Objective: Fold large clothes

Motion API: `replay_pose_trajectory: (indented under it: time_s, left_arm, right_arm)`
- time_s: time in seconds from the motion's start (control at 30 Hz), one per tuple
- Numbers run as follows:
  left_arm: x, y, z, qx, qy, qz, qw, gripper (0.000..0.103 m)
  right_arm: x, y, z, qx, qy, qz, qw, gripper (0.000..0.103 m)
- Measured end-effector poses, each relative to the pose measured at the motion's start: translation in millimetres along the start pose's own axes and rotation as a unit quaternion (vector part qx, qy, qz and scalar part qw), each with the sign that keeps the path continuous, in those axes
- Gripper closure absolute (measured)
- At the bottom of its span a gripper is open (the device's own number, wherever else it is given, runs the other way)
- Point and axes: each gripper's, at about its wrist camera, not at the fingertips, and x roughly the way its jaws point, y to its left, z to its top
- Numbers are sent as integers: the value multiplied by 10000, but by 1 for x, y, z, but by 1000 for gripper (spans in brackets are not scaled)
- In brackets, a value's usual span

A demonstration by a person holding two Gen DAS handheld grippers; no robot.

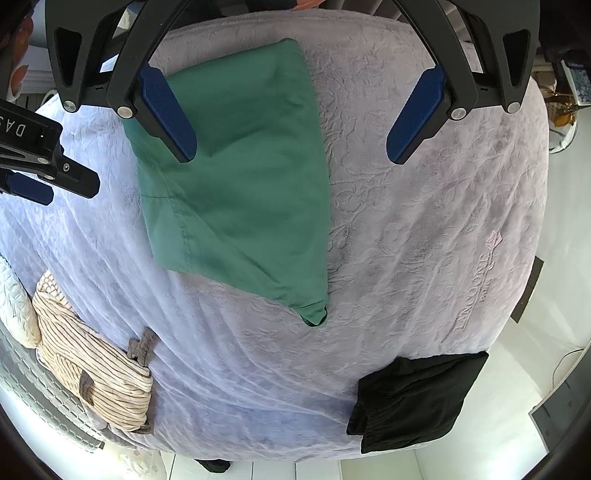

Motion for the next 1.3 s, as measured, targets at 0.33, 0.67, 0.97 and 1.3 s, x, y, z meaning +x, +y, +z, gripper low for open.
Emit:
replay_pose_trajectory:
  time_s: [0.33,0.67,0.97,1.3]
  left_arm:
    - [0,0,-1,4,2,6,10000,0]
    - [0,0,-1,20,3,11,10000,0]
    - [1,1,-2,34,11,31,10000,0]
    - [0,-1,-2,57,5,103,9999,0]
  right_arm:
    - [0,0,-1,8,6,0,10000,15]
    - [0,-1,1,-4,3,4,10000,15]
    - [2,1,-3,26,30,13,10000,15]
    - [2,1,-3,17,42,15,10000,15]
